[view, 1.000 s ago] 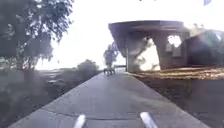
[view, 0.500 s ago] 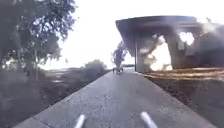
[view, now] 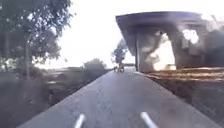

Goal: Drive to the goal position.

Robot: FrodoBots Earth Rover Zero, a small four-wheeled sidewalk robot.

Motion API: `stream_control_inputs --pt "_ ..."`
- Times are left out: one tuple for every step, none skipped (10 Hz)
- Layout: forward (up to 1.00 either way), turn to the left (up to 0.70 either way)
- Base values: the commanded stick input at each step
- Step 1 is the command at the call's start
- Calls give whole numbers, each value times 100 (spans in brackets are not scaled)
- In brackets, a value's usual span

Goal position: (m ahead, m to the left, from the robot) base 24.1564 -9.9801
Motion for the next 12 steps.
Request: stream_control_inputs --pt "98 -39" --pt "98 -33" --pt "98 -9" --pt "98 0" --pt "98 0" --pt "98 0" --pt "98 0" --pt "98 -7" --pt "98 -19" --pt "98 -31" --pt "98 -34" --pt "98 -20"
